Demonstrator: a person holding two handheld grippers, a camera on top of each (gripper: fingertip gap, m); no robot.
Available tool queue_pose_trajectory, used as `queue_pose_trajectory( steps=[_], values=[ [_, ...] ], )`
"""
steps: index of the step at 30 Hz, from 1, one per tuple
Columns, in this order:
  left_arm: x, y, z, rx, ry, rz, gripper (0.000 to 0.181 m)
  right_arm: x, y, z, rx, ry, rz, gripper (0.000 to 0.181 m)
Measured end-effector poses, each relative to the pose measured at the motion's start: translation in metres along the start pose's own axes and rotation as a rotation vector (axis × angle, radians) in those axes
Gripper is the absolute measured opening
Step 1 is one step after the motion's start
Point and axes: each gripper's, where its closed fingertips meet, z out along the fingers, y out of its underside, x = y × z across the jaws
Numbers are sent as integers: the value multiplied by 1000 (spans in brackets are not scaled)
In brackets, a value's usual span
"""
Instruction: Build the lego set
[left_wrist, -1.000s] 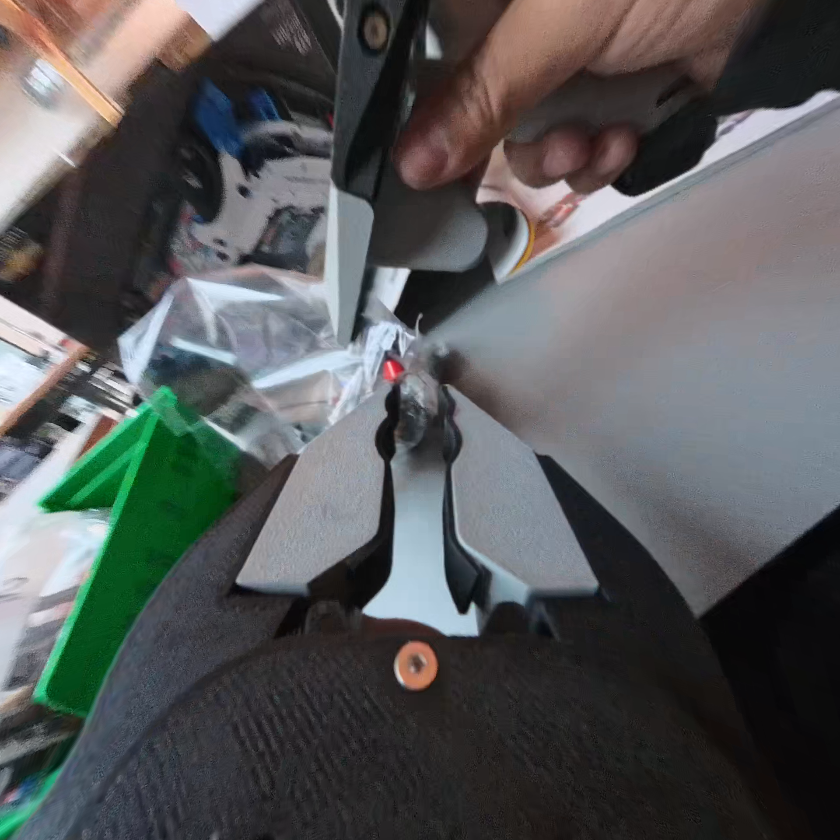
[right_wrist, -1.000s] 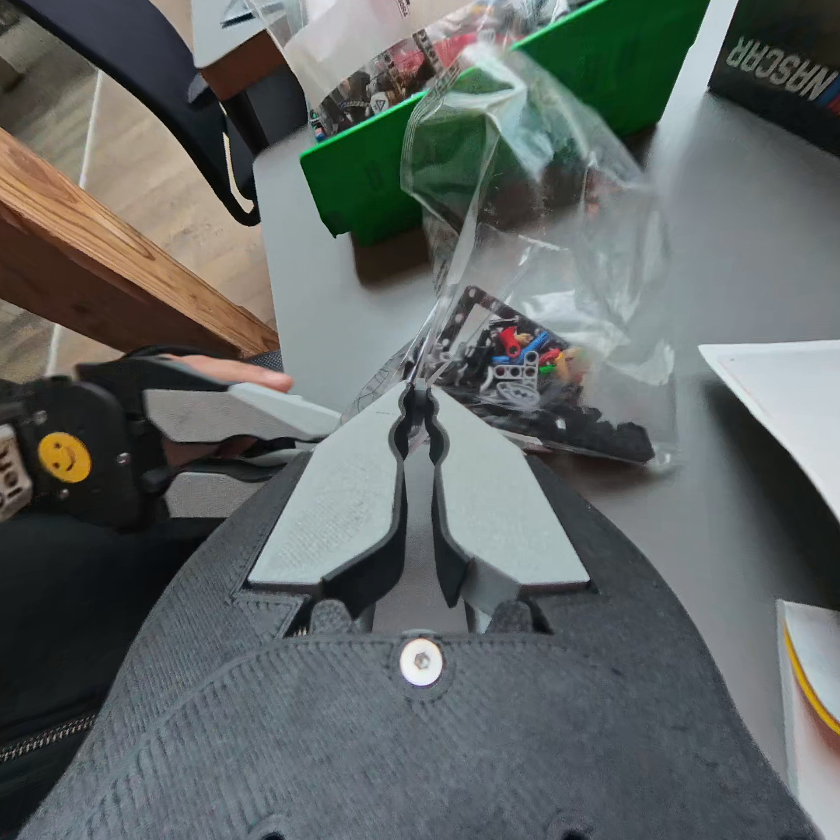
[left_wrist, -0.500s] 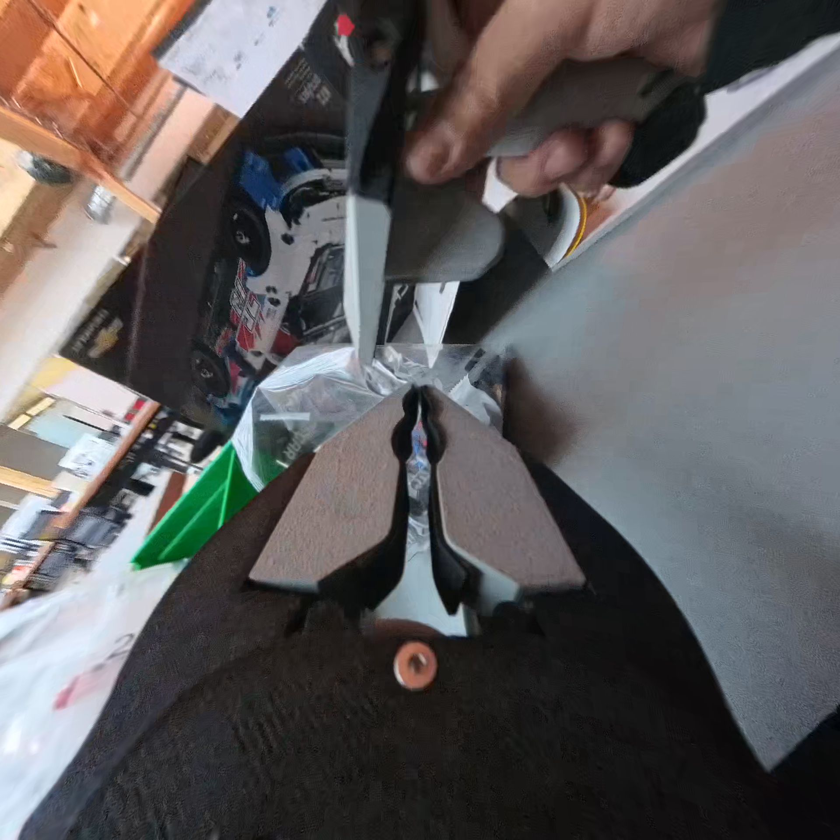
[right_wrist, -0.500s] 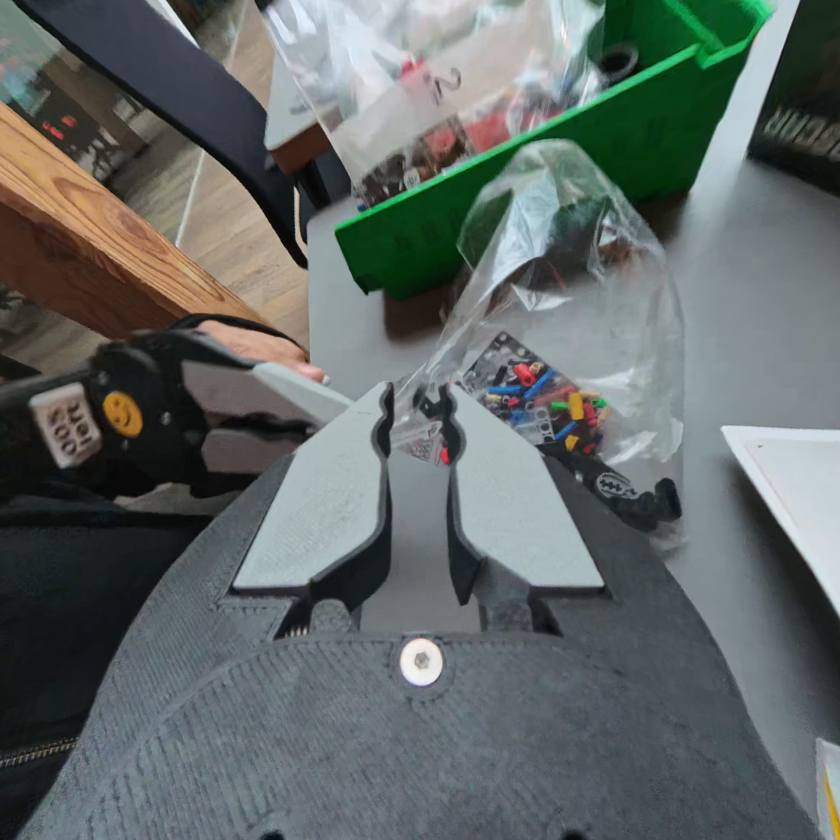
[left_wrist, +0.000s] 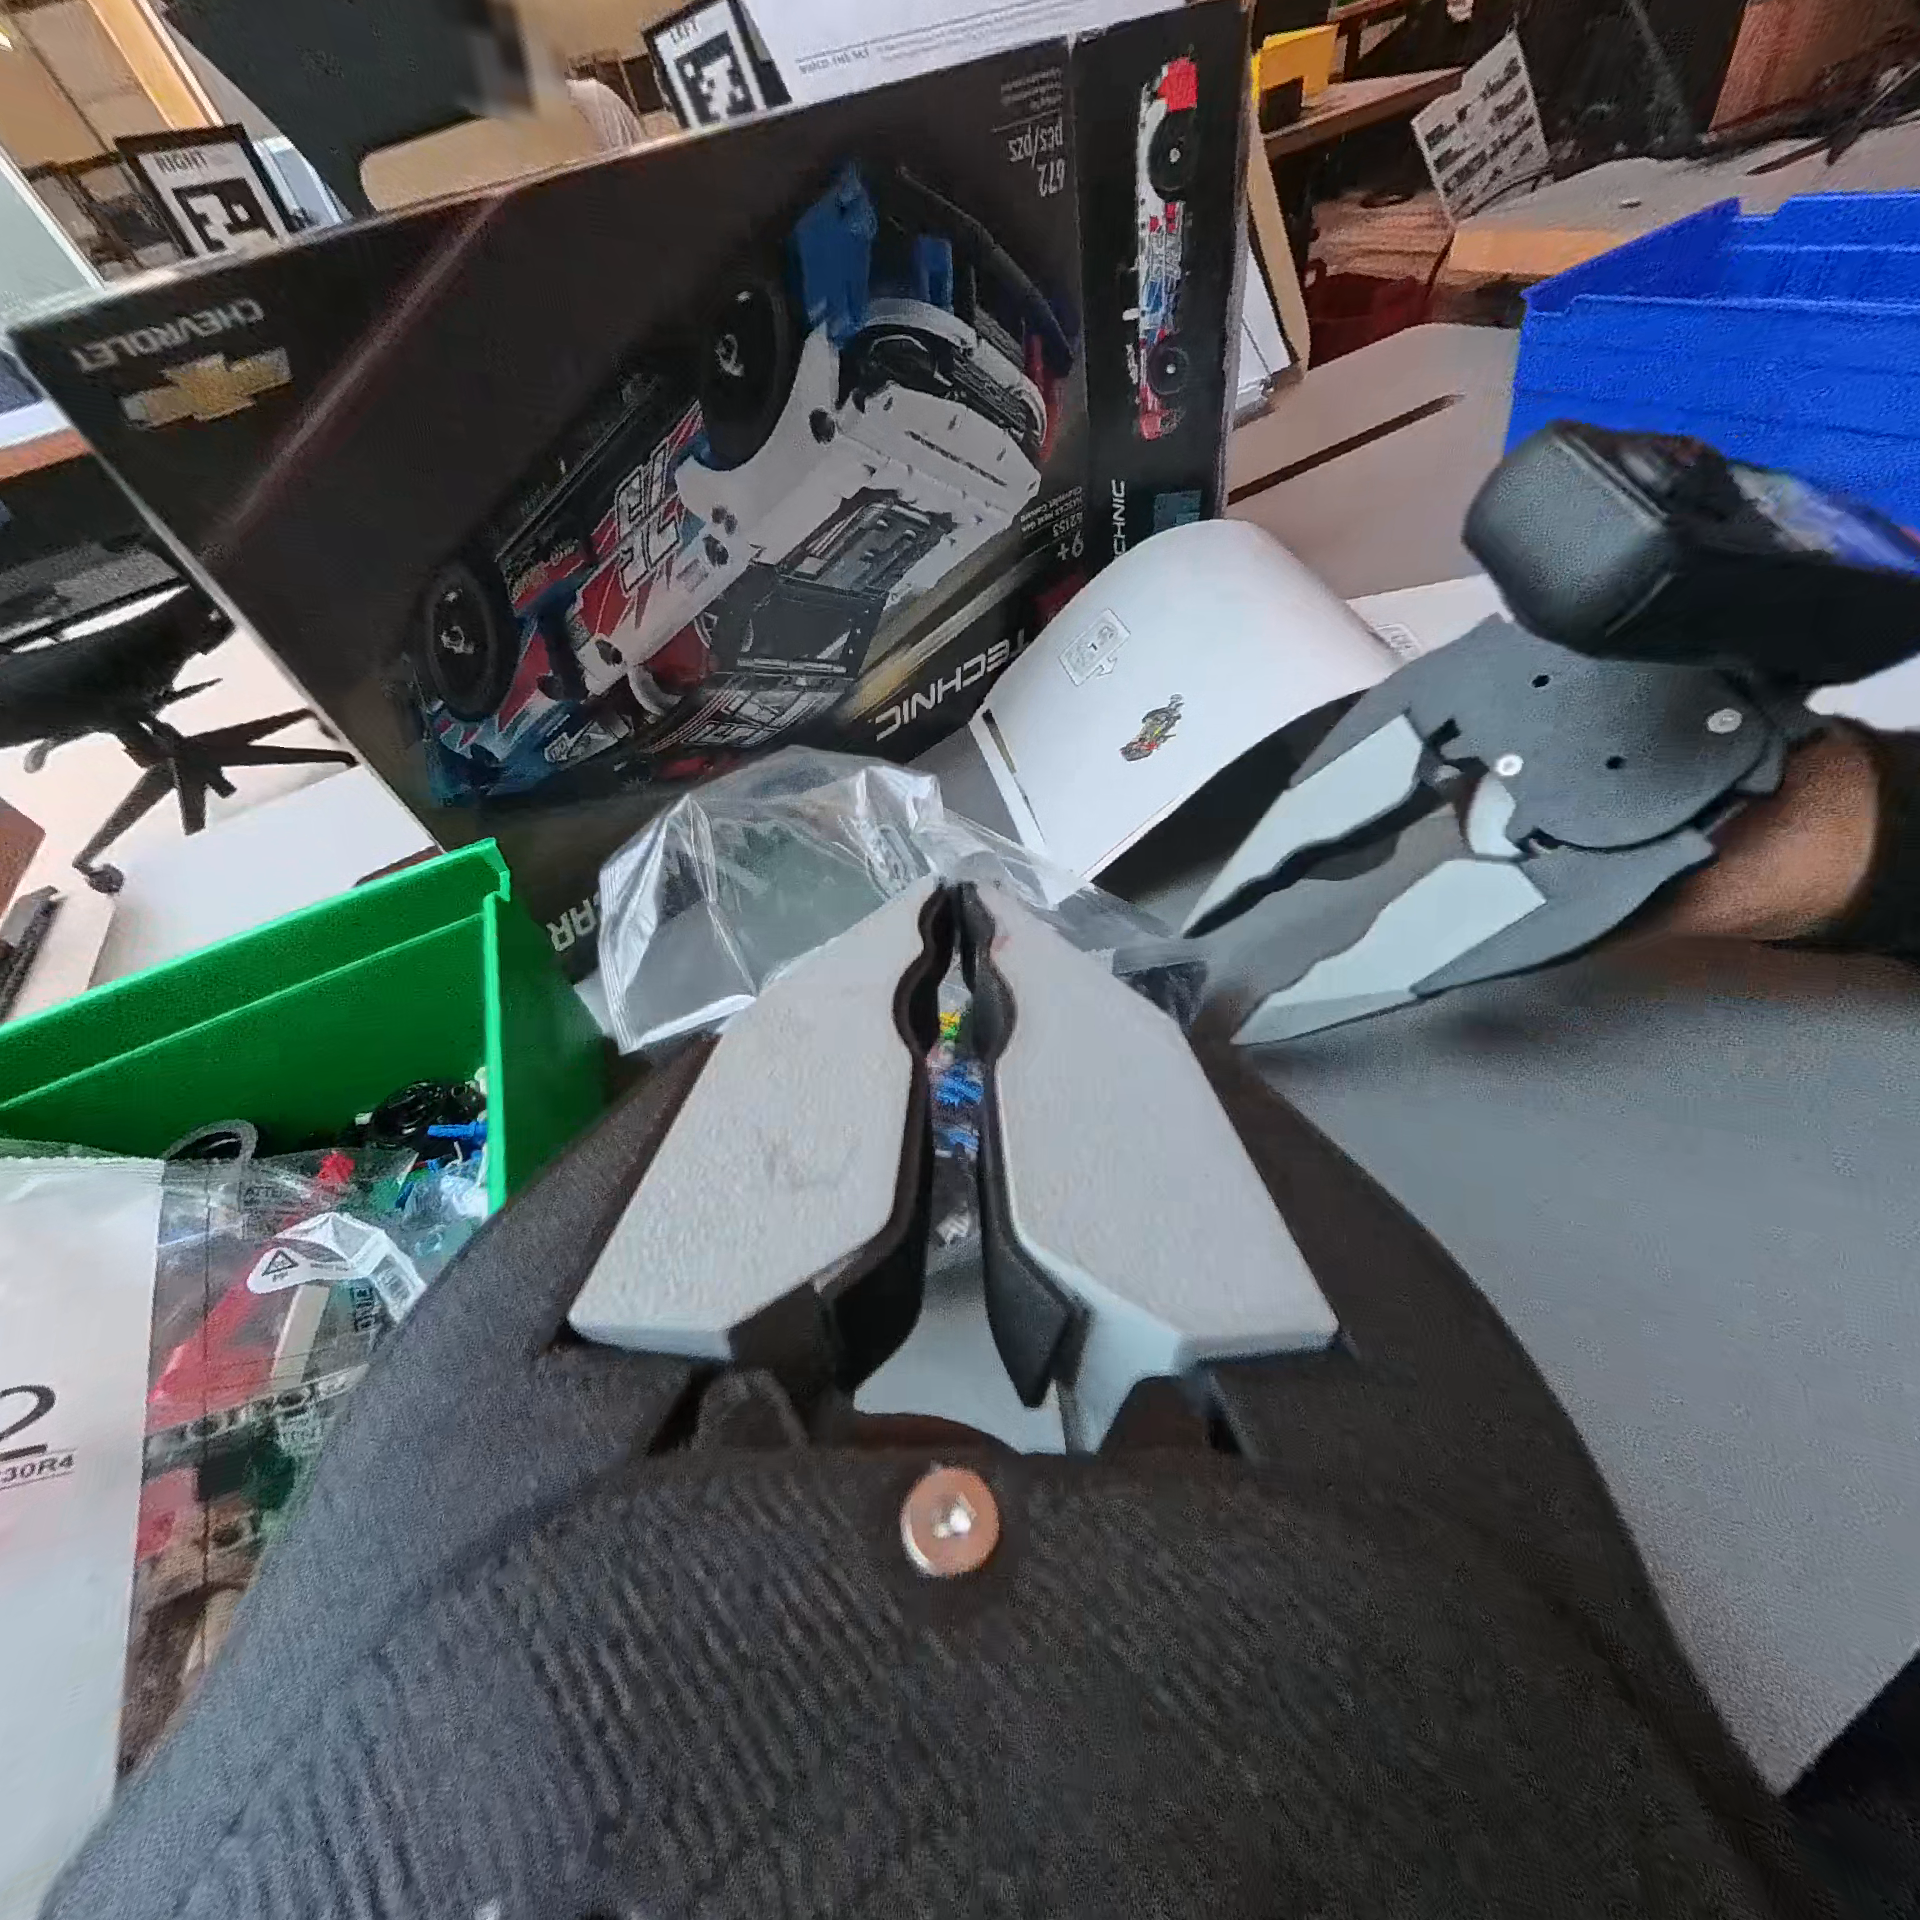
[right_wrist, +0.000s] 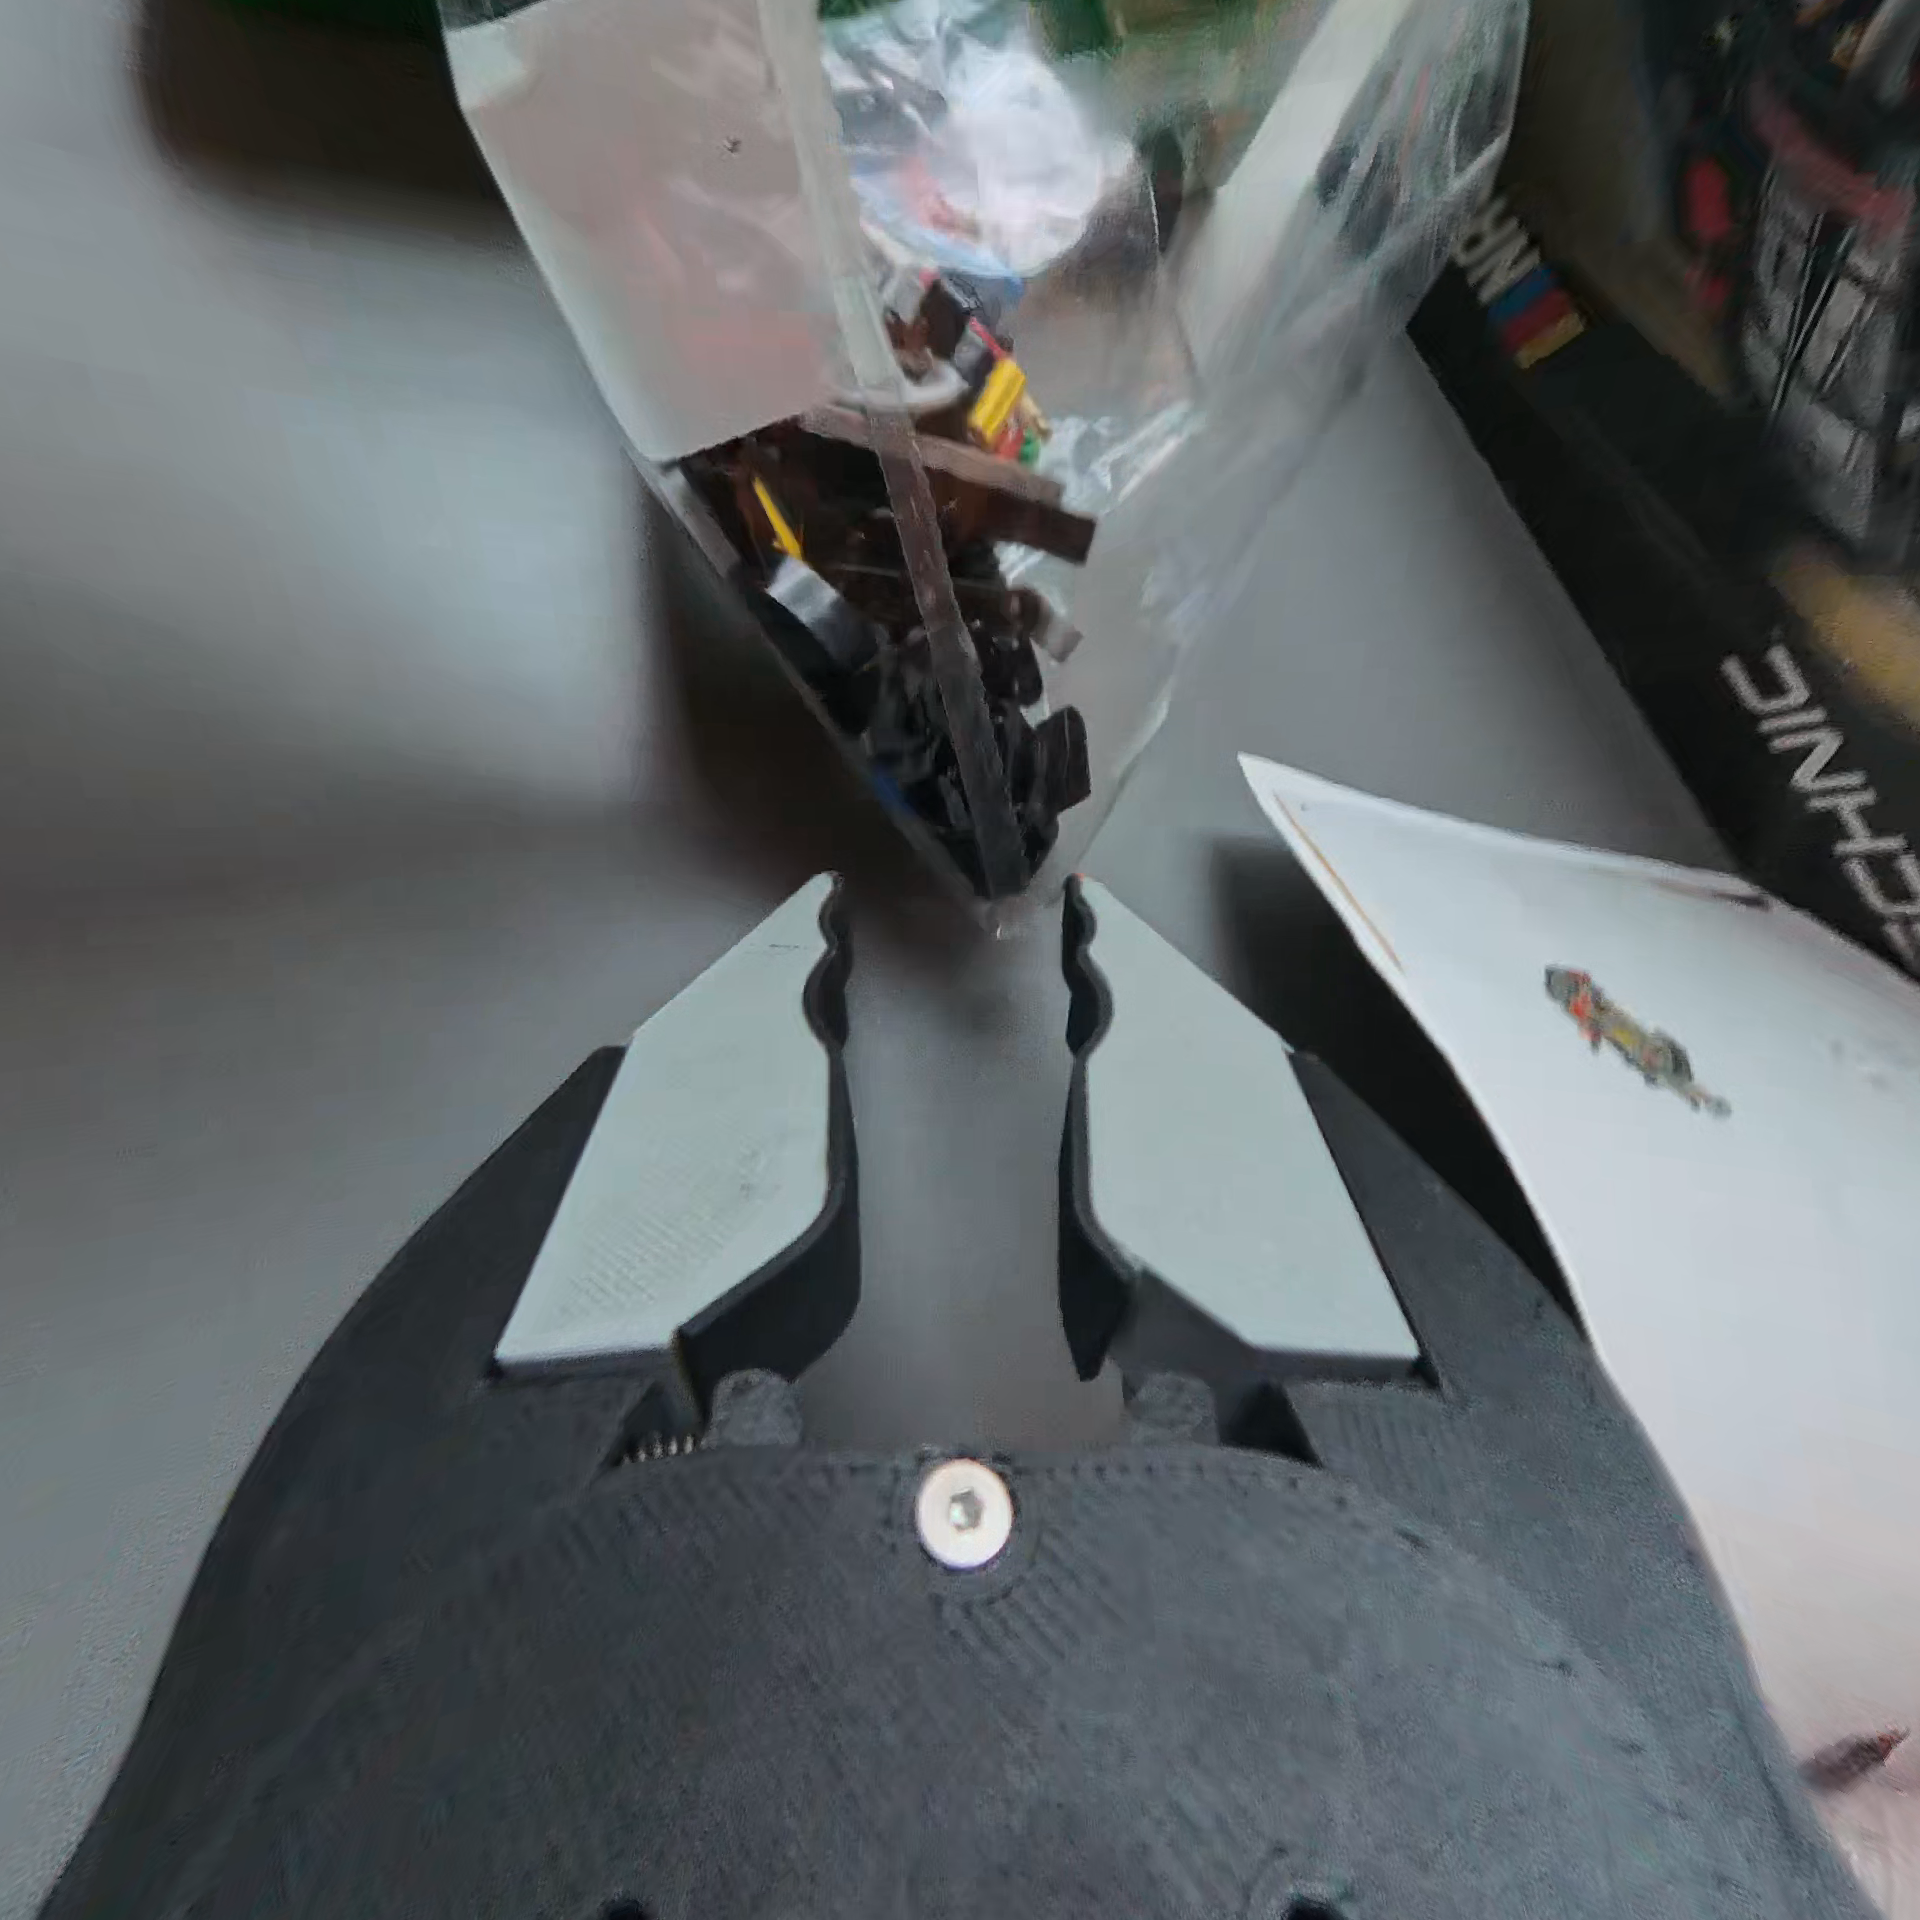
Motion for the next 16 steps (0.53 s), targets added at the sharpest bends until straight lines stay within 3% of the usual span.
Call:
queue_pose_trajectory(
  steps=[2, 4, 5, 10, 16],
  values=[
    [-2, 0, -2, 2, 5, -20, 0, 4, -3, 9, -19, 30, -60, 38],
    [-6, 0, -5, 0, 7, -36, 0, 6, -3, 13, -40, 36, -99, 11],
    [-9, -1, -7, 3, 0, -41, 0, 5, -4, 13, -47, 23, -117, 8],
    [-36, -3, -11, 17, -45, -66, 0, 16, -21, 0, -52, 27, -143, 4],
    [-72, -8, -20, 67, -84, -169, 0, 49, -66, -16, -44, 39, -132, 0]
  ],
)
